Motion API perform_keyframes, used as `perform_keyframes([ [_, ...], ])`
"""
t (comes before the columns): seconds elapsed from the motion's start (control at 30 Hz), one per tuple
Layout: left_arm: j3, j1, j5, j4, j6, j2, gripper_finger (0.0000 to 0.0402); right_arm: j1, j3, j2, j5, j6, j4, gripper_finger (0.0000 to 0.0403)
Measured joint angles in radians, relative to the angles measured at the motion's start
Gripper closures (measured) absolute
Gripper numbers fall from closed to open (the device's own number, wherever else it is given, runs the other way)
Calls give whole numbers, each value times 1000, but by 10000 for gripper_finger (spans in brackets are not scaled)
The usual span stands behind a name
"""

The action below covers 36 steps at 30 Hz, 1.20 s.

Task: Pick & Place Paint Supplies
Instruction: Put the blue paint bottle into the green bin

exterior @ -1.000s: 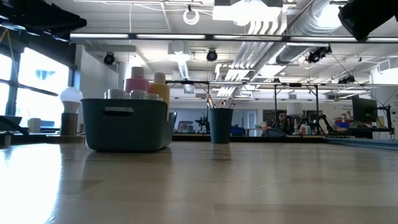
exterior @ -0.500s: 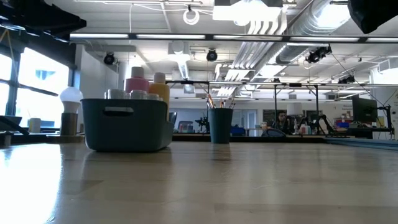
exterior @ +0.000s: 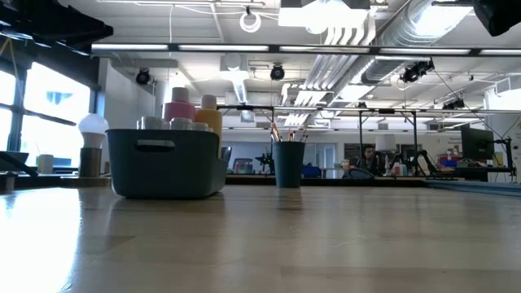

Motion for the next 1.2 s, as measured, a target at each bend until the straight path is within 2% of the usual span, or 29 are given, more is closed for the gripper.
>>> perform_keyframes([
  [0.87, 0, 0, 0, -16, -22, 0, 304, 28, 0, 60, 18, 14, -8, 204],
  [1.2, 0, 0, 0, -16, -22, 0, 304, 28, 0, 60, 61, 10, -8, 204],
])
